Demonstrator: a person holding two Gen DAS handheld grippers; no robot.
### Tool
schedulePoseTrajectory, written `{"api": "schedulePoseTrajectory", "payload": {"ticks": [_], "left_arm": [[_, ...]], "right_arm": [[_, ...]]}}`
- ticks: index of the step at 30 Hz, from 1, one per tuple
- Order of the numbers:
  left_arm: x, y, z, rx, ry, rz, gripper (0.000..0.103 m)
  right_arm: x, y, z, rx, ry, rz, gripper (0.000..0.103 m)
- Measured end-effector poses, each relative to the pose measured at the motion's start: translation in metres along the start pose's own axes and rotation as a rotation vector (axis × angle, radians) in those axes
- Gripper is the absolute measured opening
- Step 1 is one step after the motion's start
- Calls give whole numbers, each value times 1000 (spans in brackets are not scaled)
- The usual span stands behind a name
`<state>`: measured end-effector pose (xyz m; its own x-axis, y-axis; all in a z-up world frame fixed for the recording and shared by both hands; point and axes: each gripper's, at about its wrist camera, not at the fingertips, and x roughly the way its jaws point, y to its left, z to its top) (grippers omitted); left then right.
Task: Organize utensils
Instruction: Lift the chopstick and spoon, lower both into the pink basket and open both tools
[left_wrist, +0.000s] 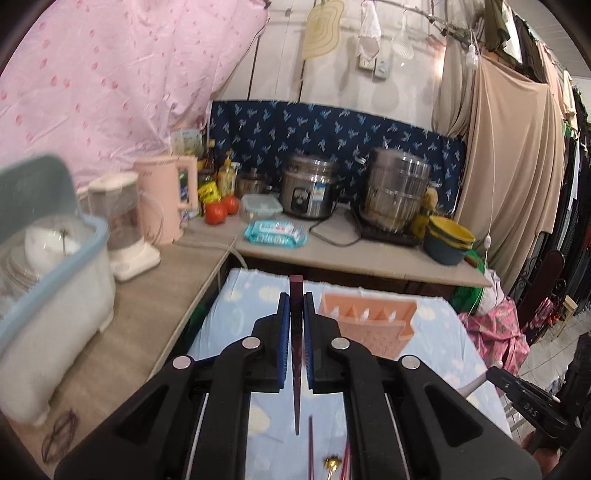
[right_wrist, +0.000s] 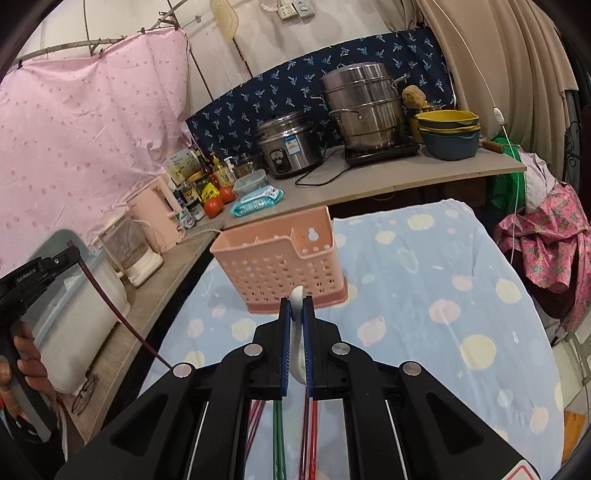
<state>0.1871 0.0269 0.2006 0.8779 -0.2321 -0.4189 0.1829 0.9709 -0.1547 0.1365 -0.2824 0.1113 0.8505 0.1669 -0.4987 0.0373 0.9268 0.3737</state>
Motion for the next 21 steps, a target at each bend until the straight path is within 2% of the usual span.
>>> {"api": "schedulePoseTrajectory", "payload": {"ticks": [7, 12, 16, 21], "left_arm": [[22, -27, 60, -1, -132, -59, 7], [53, -37, 82, -31, -170, -94, 7], [84, -43, 84, -26, -153, -86, 7], [122, -42, 61, -8, -89, -57, 7]], "right_arm": [[49, 1, 63, 15, -78, 69, 6], [87, -11, 90, 73, -98, 98, 7], [120, -22, 98, 108, -74, 99, 7], [150, -32, 87, 101, -19, 69, 7]]}}
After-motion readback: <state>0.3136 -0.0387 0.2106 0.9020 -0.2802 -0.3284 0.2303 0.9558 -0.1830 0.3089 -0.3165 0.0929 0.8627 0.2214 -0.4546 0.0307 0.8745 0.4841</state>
